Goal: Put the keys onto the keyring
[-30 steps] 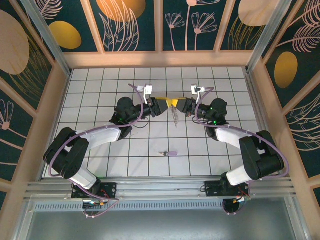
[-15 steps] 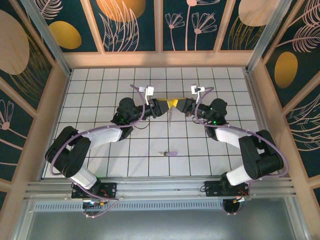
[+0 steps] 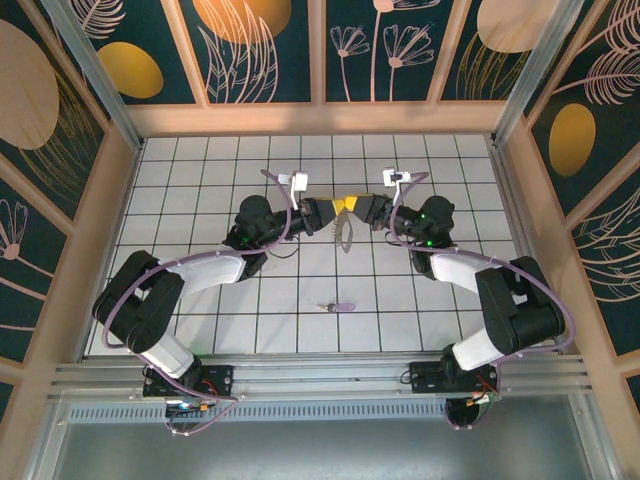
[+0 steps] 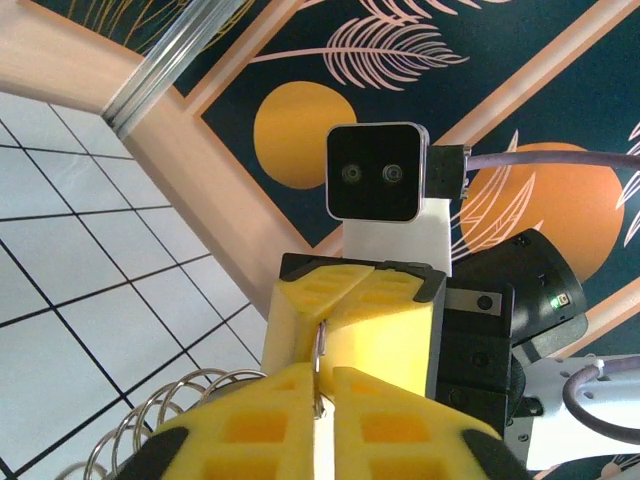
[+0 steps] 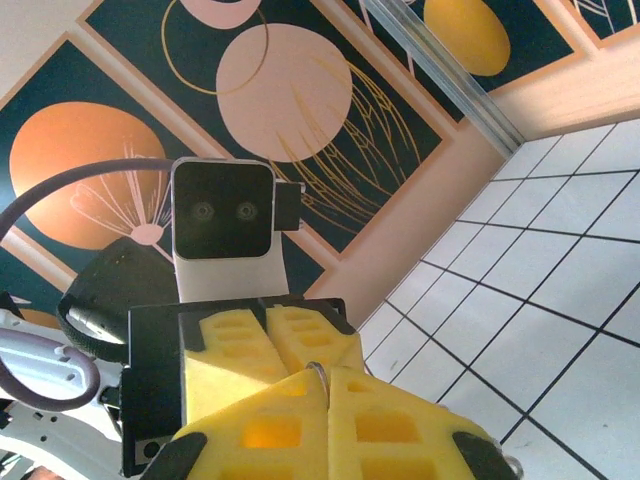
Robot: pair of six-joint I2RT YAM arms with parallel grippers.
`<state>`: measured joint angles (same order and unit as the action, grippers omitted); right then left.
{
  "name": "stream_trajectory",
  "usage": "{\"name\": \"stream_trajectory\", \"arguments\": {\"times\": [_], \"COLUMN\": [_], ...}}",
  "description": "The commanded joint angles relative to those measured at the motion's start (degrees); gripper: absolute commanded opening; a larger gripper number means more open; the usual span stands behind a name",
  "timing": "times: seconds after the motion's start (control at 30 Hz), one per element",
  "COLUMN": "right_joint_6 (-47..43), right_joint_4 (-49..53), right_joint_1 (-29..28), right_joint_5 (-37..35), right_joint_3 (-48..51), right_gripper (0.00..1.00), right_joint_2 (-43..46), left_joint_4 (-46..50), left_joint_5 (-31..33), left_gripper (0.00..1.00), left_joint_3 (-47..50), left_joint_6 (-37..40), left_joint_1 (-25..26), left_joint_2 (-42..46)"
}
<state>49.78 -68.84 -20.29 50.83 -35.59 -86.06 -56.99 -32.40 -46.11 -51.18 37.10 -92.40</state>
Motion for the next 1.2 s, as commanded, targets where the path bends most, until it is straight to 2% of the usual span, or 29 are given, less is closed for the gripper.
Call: {"name": "stream_trajectory", "arguments": {"times": [0.0, 0.03, 0.2, 0.3, 0.4, 0.5, 0.97, 1.17], "right_joint_6": [0.7, 0.8, 0.8, 1.2, 1.9, 2.1, 2.6, 2.5], "right_joint_4": [-2.2, -2.2, -1.0, -0.9, -1.5, -1.6, -1.9, -1.9], "right_joint_1": [-0.7, -0.6, -0.4, 0.1, 0.8, 1.2, 2.4, 2.5], "right_joint_5": [0.7, 0.7, 0.4, 0.1, -0.1, -0.3, -0.1, 0.4], "right_joint_3": [-2.0, -2.0, -2.2, -2.0, -1.5, -1.1, -0.1, -0.1], "right_gripper": [0.00, 0.00, 0.00, 0.15, 0.25, 0.29, 0.34, 0.32], "right_joint_2": [-1.0, -1.0, -0.6, -0.2, 0.2, 0.8, 2.8, 2.7], "left_joint_4": [-4.2, -4.4, -5.8, -6.7, -6.8, -7.0, -7.5, -7.7], "left_joint_5": [-2.9, -3.1, -3.1, -2.9, -2.7, -2.3, -3.0, -3.3], "left_gripper": [0.04, 0.00, 0.00, 0.00, 0.00, 0.00, 0.00, 0.00], "left_joint_3": [-1.4, -1.5, -1.5, -1.1, -0.8, -0.5, -0.9, -1.2], "left_joint_6": [0.3, 0.3, -0.3, -0.6, -0.7, -0.6, -1.3, -1.3], "left_joint_1": [1.4, 1.4, 1.5, 1.4, 1.5, 1.5, 1.5, 1.5], "left_joint_2": [-0.7, -0.8, -1.3, -1.5, -1.6, -1.7, -3.1, -3.5]}}
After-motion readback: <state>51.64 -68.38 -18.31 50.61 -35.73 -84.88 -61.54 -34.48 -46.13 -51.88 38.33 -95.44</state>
